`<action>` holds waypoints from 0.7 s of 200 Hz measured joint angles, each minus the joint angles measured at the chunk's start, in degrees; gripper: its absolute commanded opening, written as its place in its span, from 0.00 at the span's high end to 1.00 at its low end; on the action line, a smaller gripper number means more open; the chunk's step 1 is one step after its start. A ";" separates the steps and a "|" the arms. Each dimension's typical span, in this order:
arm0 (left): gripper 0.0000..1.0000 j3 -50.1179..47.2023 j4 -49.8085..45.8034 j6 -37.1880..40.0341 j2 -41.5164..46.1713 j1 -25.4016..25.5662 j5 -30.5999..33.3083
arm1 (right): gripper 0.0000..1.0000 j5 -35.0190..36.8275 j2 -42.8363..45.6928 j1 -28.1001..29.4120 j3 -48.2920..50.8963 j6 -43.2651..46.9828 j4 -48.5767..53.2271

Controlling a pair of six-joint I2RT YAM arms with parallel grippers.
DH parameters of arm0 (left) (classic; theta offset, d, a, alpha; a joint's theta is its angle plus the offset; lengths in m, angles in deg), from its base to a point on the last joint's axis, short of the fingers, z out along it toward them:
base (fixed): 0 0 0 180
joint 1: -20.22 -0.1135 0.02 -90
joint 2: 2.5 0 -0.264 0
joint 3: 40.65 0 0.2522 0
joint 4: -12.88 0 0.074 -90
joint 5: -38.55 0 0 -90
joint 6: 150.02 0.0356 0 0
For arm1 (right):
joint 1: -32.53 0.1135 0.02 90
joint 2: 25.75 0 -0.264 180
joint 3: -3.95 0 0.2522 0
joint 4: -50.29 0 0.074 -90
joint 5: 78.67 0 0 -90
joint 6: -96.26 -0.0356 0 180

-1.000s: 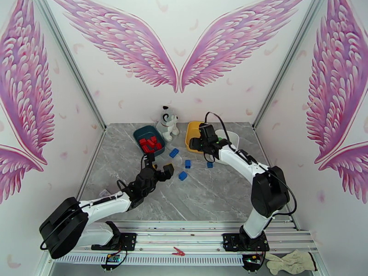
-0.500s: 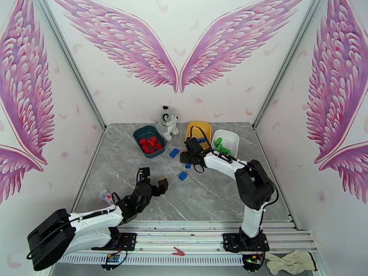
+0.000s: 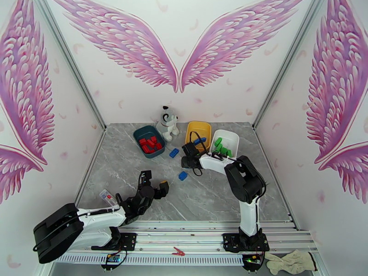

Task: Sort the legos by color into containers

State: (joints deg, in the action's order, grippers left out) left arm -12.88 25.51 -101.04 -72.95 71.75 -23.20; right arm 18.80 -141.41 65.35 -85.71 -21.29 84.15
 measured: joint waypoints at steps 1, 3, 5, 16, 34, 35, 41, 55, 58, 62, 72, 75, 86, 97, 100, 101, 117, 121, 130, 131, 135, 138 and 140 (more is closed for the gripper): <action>0.01 0.00 0.04 0.04 -0.07 0.00 0.00 | 0.49 0.02 0.00 0.00 0.00 0.00 0.00; 0.01 0.00 0.09 0.04 -0.24 0.00 0.00 | 0.50 0.02 -0.04 0.00 0.00 -0.04 0.00; 0.01 0.04 0.13 0.04 -0.42 0.00 -0.04 | 0.50 0.07 -0.04 0.00 0.00 -0.04 -0.02; 0.01 0.42 0.22 0.11 -1.44 0.00 -0.17 | 0.51 0.09 -0.07 0.00 0.00 -0.07 -0.15; 0.01 1.86 0.70 0.28 -3.45 0.02 -0.59 | 0.53 0.26 -0.07 0.00 0.02 -0.07 -0.48; 0.01 2.01 0.74 0.28 -3.65 0.00 -0.63 | 0.54 0.28 -0.04 0.00 0.02 -0.11 -0.50; 0.01 2.67 1.01 0.37 -4.39 0.00 -0.85 | 0.56 0.35 -0.04 0.00 0.02 -0.07 -0.59; 0.01 4.31 1.84 0.66 -6.21 0.00 -1.66 | 0.62 0.52 -0.04 0.00 0.02 -0.31 -0.70; 0.01 4.68 1.99 0.70 -6.58 0.00 -1.84 | 0.63 0.59 -0.04 0.00 0.07 -0.59 -0.70; 0.01 5.14 2.29 0.81 -7.13 0.00 -2.12 | 0.64 0.68 0.04 0.00 0.09 -0.57 -0.83; 0.01 6.45 3.04 1.14 -8.57 -0.04 -3.13 | 0.68 0.72 0.09 0.00 0.11 -0.83 -1.09; 0.01 6.97 3.50 1.20 -9.25 -0.13 -3.56 | 0.68 0.72 0.11 0.00 0.15 -0.87 -1.20; 0.01 8.44 4.81 1.53 -11.10 -0.52 -5.35 | 0.70 0.72 0.26 0.00 0.46 -0.96 -1.44; 0.01 10.03 6.69 1.57 -13.33 -1.33 -7.89 | 0.71 0.72 0.81 0.00 0.96 -0.96 -1.51; 0.01 10.45 7.28 1.57 -13.97 -1.62 -8.52 | 0.71 0.72 0.96 0.00 1.09 -0.96 -1.51; 0.01 10.58 7.43 1.57 -14.16 -1.70 -8.68 | 0.71 0.72 1.09 0.00 1.18 -0.96 -1.46; 0.01 13.11 10.23 1.20 -17.51 -3.69 -12.66 | 0.71 0.72 2.49 0.00 1.73 -0.94 -1.40; 0.01 13.64 10.88 1.07 -18.18 -4.07 -13.44 | 0.71 0.72 2.82 -0.02 1.75 -0.94 -1.40; 0.01 14.97 12.13 0.70 -19.69 -4.96 -15.23 | 0.71 0.72 3.78 -0.02 1.75 -0.92 -1.42; 0.01 15.08 12.22 0.63 -19.80 -5.03 -15.39 | 0.71 0.72 3.87 -0.02 1.75 -0.92 -1.40; 0.01 15.72 12.92 0.44 -20.44 -5.44 -16.22 | 0.71 0.74 4.39 -0.04 1.75 -0.92 -1.40; 0.01 16.13 13.35 0.37 -20.83 -5.70 -16.74 | 0.71 0.72 4.66 -0.07 1.75 -0.92 -1.40; 0.01 16.31 13.57 0.28 -21.03 -5.84 -17.00 | 0.71 0.70 4.90 -0.11 1.75 -0.92 -1.40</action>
State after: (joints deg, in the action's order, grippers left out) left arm 3.42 39.08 -100.75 -93.98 65.91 -40.21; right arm 19.50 -136.51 65.24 -83.97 -22.21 82.75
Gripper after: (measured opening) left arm 0.987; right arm 0.364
